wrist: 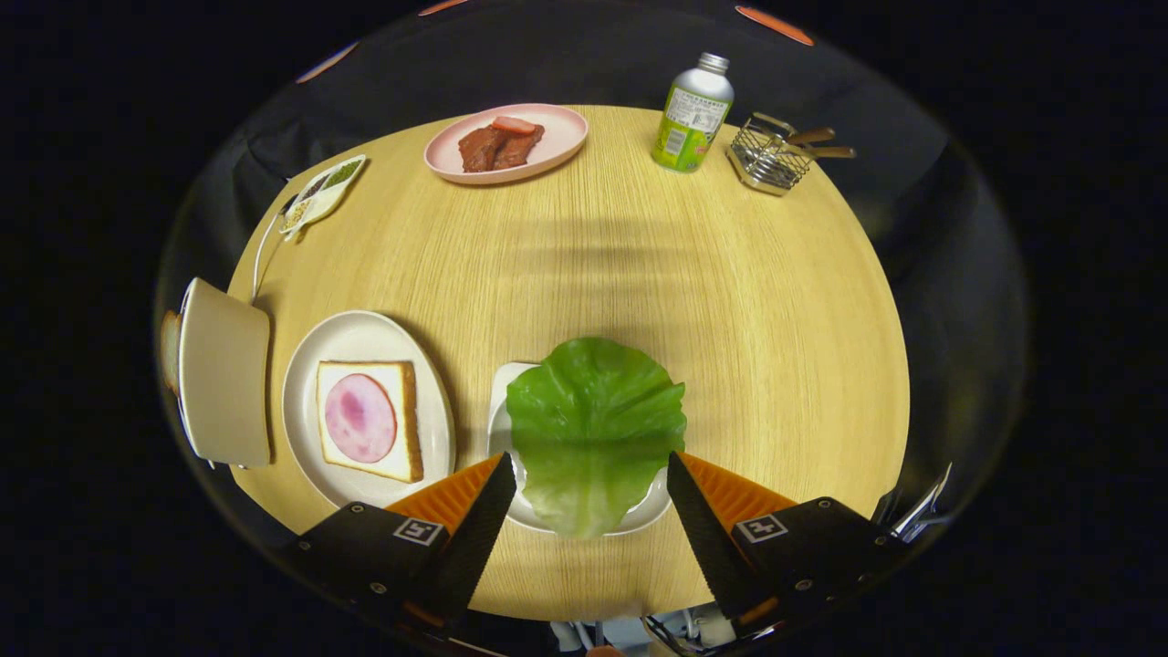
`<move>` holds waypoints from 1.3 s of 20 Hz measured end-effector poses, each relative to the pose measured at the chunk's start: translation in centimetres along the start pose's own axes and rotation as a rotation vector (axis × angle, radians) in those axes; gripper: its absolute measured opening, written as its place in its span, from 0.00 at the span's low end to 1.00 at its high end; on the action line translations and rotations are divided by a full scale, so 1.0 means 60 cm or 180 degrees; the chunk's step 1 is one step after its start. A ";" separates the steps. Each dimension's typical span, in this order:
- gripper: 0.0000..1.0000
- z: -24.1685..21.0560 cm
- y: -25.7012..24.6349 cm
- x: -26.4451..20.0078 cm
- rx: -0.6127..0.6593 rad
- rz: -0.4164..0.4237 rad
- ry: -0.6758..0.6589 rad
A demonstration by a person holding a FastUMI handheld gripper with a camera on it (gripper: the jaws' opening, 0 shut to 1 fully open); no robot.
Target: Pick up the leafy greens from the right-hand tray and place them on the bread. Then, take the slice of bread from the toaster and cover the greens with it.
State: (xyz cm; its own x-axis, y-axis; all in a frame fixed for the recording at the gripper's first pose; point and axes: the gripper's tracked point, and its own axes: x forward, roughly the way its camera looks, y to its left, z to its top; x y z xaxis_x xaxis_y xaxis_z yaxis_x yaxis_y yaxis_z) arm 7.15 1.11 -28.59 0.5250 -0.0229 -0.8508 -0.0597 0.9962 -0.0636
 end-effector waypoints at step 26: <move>0.71 0.000 -0.002 0.078 0.0302 0.0111 0.0310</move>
State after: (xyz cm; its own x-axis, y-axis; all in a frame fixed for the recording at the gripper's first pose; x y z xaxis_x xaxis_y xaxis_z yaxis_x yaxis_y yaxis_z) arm 9.62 0.91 -32.59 0.4389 0.0083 -0.8985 0.0066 0.9999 0.0125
